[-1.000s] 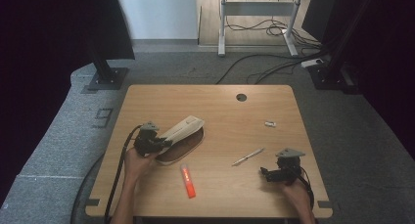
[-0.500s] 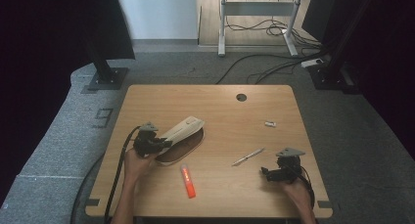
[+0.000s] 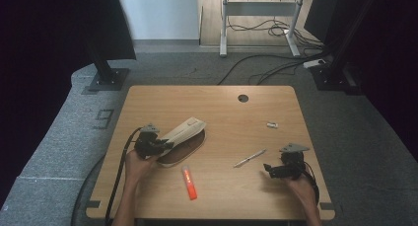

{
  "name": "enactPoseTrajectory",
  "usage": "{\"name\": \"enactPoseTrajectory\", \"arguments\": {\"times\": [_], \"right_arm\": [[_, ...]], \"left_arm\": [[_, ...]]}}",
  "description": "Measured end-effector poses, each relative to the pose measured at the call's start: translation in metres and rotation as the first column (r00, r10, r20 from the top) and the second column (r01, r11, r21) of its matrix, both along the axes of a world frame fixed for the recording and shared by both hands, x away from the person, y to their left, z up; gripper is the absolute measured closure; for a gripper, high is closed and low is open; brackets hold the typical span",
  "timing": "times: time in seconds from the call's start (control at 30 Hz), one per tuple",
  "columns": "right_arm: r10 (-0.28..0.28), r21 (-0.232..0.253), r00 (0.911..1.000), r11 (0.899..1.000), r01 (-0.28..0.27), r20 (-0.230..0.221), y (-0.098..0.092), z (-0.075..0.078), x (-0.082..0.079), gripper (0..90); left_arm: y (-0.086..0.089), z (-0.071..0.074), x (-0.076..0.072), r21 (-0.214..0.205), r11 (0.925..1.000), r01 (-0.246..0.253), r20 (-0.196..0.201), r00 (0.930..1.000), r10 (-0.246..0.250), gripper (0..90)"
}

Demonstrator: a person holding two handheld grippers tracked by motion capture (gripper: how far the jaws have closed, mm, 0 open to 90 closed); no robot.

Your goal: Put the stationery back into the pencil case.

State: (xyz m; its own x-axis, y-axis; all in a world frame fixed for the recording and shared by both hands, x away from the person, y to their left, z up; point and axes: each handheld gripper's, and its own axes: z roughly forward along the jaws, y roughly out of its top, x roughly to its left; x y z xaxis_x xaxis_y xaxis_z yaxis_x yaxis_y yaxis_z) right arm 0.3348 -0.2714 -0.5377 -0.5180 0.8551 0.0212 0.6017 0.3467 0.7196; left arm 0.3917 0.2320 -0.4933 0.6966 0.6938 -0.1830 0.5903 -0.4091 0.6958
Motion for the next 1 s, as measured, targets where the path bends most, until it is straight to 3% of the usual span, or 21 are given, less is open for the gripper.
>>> {"name": "enactPoseTrajectory", "arguments": {"times": [0.63, 1.0], "right_arm": [[0.013, 0.012, 0.9999, 1.0, -0.013, -0.01, -0.004, 0.018, 0.024, 2.6], [0.026, 0.03, 0.9994, 0.999, -0.025, -0.022, -0.008, 0.021, 0.036, 4.8]], "left_arm": [[0.0, 0.0, 0.0, 0.002, 1.0, 0.009, 0.003, 1.0, -0.009, 75.1], [0.0, -0.001, 0.0, -0.001, 0.9999, 0.014, 0.001, 0.9999, -0.014, 74.5]]}}
